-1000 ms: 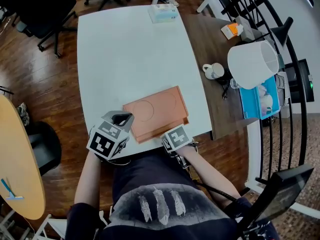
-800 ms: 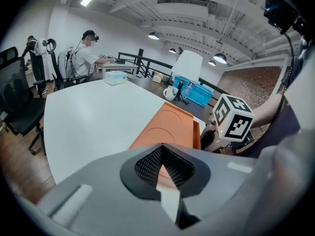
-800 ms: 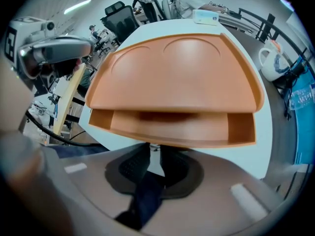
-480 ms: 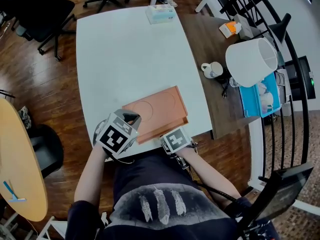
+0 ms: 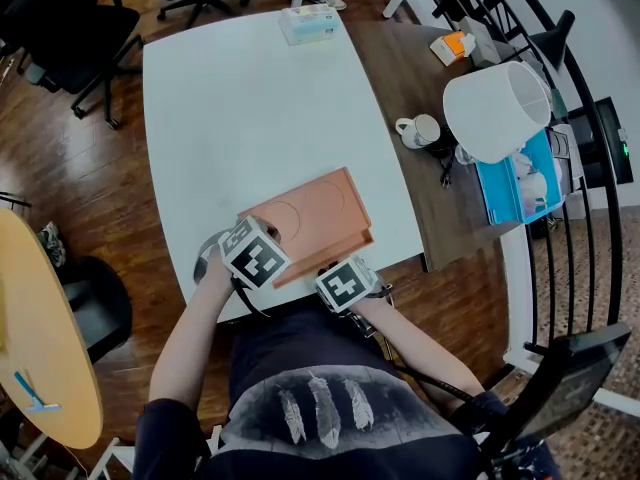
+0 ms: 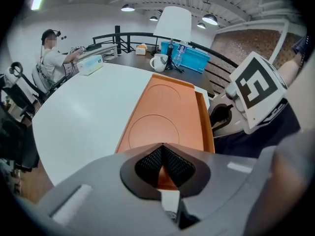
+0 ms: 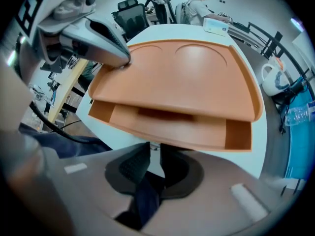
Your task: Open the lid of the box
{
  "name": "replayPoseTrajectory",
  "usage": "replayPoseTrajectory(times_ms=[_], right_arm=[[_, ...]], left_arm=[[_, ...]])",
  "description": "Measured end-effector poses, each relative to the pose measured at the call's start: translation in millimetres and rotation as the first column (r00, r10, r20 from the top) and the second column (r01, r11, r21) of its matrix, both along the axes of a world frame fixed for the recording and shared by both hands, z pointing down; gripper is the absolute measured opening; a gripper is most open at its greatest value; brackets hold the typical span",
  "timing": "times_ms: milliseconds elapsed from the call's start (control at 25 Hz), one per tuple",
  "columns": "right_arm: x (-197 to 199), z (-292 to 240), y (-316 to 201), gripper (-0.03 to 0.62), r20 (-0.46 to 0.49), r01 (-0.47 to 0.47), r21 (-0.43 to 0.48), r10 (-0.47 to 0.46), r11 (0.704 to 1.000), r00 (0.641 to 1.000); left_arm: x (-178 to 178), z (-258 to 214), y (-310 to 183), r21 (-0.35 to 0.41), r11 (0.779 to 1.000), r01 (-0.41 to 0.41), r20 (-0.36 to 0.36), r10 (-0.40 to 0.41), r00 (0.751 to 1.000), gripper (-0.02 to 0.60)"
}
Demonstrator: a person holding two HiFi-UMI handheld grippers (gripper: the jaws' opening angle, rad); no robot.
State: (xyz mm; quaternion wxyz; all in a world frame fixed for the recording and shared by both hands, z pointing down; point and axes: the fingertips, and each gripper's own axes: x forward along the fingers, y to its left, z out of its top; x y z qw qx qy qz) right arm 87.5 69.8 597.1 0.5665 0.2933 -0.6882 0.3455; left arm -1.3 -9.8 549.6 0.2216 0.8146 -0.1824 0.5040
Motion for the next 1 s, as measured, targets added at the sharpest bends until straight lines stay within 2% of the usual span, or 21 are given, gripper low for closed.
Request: replayPoseTrajectory(times_ms=[120,360,520,680,920,960,1000], right_arm=[[2.0,0.7,2.8,0.066,0.003,-0.01,-0.003,0.01,1.0,1.0],[-2.7,-1.0,4.2,0.066,0.042,0.006,0.005,-0.006,1.0,0.999],[2.0,0.2,11.9,0.066,0.01,0.002,-0.003,-0.002,1.0,1.0],[10.3,2.4,27.1,0.066,-0.01,-0.035,-0.026,0.034,0.999,0.999],[13.9,4.8,48.2,0.066,0.027,-0.09,-0.07,0.092,0.993,0.995],[14.2,7.6,60.9,0.05,0.03,-0.079,-0.109,0.083,0.991,0.996],[15.4,11.6,76.5,0.003,0.036,-0.075,-0.157,0.082,0.985,0.996]], left_arm=[[1.5,-3.2,0.4,-0.02,1.0,0.002,-0.012,-0.002,1.0,0.015],[4.6,2.7,-7.1,-0.005,0.999,0.053,-0.112,-0.053,0.992,0.015],[5.0,0.5,-9.3,0.036,0.998,0.052,-0.108,-0.048,0.993,0.015],[4.9,0.5,-10.8,0.028,0.997,0.069,-0.109,-0.065,0.992,0.015],[5.2,1.6,-10.1,0.041,0.998,0.056,-0.104,-0.052,0.993,0.015],[5.2,2.0,-11.1,0.047,0.997,0.053,-0.098,-0.048,0.994,0.015],[4.6,2.3,-12.8,0.055,0.997,0.051,-0.092,-0.046,0.995,0.015]])
